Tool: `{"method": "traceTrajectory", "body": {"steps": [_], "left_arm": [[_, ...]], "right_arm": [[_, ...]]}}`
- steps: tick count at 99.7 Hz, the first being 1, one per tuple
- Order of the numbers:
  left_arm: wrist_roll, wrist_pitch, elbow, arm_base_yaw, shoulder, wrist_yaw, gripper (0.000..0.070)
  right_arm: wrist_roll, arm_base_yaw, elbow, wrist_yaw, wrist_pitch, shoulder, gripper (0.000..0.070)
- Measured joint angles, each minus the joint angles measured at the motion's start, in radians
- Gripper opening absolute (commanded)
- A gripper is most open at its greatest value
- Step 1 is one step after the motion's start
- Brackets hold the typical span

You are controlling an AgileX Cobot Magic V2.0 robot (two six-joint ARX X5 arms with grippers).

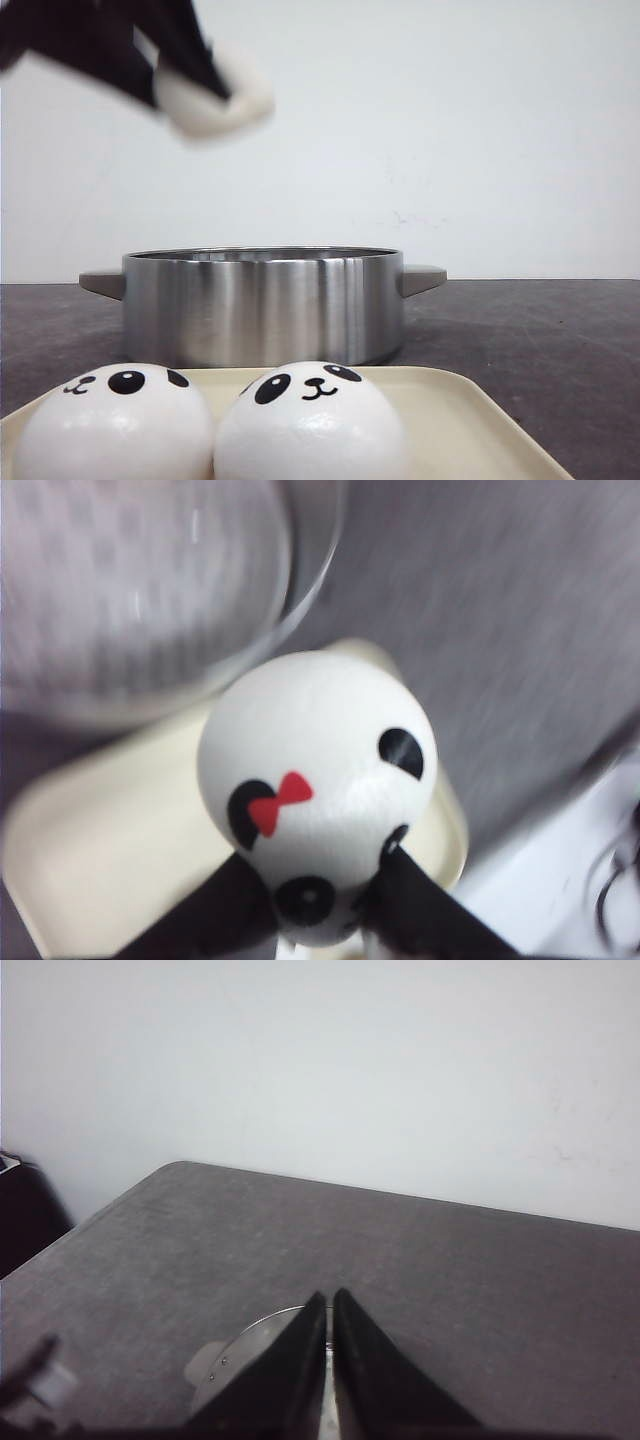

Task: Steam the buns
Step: 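Carry the bun with the left gripper into the pot and release it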

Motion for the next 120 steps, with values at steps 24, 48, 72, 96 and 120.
{"method": "traceTrajectory", "body": {"steps": [24, 48, 72, 96, 120], "left_arm": [[0.071, 0.007, 0.132, 0.156, 0.139, -0.023, 0.0001], [0.161, 0.004, 0.314, 0.264, 0.419, -0.023, 0.0001], [0.176, 0.001, 0.465, 0.301, 0.681, -0.023, 0.0002], [0.176, 0.002, 0.475, 0.303, 0.793, -0.023, 0.0003], [0.176, -0.002, 0.475, 0.306, 0.821, -0.024, 0.0342]], "right_arm": [[0.0, 0.0, 0.0, 0.0, 0.0, 0.0, 0.0003], [0.0, 0.0, 0.0, 0.0, -0.011, 0.0, 0.0003], [0.001, 0.0, 0.0, 0.0, -0.048, 0.0, 0.0003], [0.01, 0.0, 0.0, 0.0, -0.082, 0.0, 0.0003], [0.012, 0.0, 0.0, 0.0, -0.093, 0.0, 0.0003]]}}
